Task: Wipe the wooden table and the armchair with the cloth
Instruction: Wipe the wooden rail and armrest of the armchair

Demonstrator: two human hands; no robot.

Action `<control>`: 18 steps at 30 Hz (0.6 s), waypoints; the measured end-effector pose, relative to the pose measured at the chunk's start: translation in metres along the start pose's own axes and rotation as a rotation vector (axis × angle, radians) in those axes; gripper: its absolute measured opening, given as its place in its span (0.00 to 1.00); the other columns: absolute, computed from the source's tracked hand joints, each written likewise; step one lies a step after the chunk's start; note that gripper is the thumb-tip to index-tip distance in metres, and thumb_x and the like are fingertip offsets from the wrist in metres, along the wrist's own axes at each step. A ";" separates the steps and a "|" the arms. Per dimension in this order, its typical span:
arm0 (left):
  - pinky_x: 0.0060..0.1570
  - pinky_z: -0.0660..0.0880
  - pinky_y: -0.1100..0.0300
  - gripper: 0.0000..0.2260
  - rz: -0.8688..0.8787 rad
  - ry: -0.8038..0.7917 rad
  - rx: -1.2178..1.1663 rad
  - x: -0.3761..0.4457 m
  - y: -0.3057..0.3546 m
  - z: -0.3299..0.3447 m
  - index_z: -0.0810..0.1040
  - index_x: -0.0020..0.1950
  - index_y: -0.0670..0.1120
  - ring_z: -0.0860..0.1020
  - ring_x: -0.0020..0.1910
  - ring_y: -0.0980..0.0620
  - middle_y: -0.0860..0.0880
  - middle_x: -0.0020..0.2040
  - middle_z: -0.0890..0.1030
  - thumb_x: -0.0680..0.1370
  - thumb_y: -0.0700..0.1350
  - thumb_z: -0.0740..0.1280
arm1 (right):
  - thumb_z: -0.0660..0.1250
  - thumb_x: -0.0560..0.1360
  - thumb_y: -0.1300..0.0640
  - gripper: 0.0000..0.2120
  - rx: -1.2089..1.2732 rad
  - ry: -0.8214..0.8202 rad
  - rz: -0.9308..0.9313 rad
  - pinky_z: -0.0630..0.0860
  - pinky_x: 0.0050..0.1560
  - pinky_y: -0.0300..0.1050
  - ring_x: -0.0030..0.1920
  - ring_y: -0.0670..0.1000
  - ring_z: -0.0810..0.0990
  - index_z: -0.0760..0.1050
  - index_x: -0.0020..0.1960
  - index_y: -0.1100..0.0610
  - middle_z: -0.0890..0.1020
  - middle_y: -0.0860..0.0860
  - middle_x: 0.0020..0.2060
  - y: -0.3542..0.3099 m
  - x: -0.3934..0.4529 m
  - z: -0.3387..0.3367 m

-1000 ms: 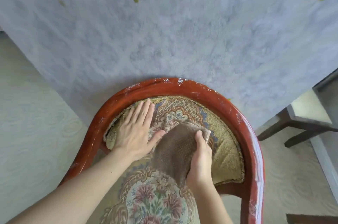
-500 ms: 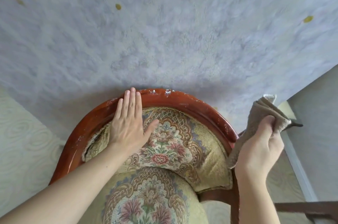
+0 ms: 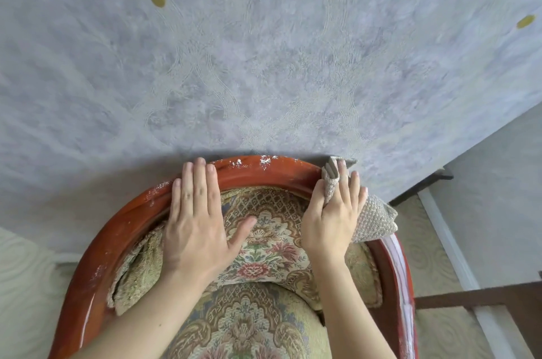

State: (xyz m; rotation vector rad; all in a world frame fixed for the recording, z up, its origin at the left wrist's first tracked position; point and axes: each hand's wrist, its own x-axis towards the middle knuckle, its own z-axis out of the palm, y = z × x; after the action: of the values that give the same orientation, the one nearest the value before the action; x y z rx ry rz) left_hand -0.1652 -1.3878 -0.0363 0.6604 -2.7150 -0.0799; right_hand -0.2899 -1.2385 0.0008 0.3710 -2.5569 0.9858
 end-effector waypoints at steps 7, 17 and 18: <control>0.80 0.49 0.41 0.47 0.013 0.038 -0.025 0.000 -0.002 0.003 0.43 0.81 0.34 0.45 0.82 0.38 0.35 0.82 0.44 0.79 0.70 0.50 | 0.50 0.82 0.50 0.24 0.021 0.007 -0.103 0.48 0.77 0.60 0.79 0.55 0.56 0.68 0.74 0.56 0.71 0.52 0.73 -0.033 -0.009 0.025; 0.80 0.50 0.41 0.46 0.010 0.024 -0.027 0.000 -0.001 -0.003 0.46 0.81 0.34 0.46 0.82 0.38 0.35 0.82 0.46 0.75 0.63 0.56 | 0.50 0.84 0.50 0.24 0.128 -0.075 -0.308 0.43 0.78 0.60 0.80 0.55 0.50 0.63 0.77 0.58 0.64 0.54 0.77 -0.049 -0.030 0.044; 0.80 0.50 0.41 0.44 0.018 0.022 -0.028 -0.001 -0.003 -0.004 0.47 0.81 0.33 0.46 0.82 0.37 0.34 0.82 0.47 0.74 0.59 0.56 | 0.48 0.84 0.49 0.25 0.146 -0.103 -0.342 0.43 0.78 0.60 0.80 0.55 0.50 0.63 0.77 0.58 0.64 0.54 0.77 -0.054 -0.033 0.047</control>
State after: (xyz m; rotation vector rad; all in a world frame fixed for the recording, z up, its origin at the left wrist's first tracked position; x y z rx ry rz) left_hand -0.1616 -1.3898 -0.0327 0.6245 -2.6930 -0.1058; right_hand -0.2517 -1.3059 -0.0141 0.8873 -2.4015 1.0443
